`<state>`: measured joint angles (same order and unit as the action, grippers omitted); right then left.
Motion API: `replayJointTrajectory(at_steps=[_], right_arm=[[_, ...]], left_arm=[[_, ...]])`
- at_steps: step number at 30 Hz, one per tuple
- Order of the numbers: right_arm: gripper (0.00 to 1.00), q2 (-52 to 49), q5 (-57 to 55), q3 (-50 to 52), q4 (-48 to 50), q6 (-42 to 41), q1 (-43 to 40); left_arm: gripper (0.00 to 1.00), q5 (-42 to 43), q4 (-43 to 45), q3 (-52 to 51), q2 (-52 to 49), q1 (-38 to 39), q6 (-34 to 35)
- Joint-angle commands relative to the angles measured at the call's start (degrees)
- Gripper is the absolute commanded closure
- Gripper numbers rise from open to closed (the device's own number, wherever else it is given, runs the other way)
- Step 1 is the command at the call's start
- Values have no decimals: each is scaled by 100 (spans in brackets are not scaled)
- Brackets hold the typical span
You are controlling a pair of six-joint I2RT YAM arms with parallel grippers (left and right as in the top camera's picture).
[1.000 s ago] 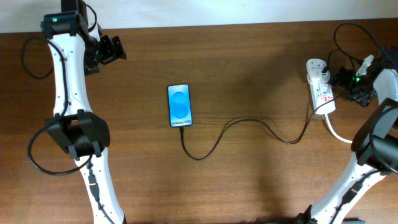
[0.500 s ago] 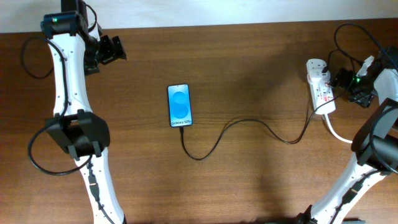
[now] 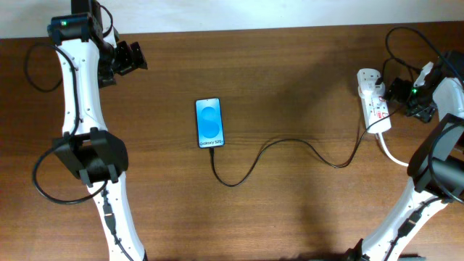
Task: Plug charger to phone and switch on socket
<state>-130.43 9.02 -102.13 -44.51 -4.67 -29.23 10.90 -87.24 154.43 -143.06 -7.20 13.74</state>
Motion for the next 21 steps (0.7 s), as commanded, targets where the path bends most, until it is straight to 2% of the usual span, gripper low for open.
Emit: replayJointTrajectory(at_steps=[1,18,21], right_arm=[[2,-120,127,131,-221,146,271],[1,-120,186,131,-361,144,271],[1,-120,-168,131,-216,-197,260]], left_arm=[[1,-24,-4,76,-9,-9,35],[1,-24,-4,76,-9,-9,35],[1,-24,-4,76,-9,-9,35]])
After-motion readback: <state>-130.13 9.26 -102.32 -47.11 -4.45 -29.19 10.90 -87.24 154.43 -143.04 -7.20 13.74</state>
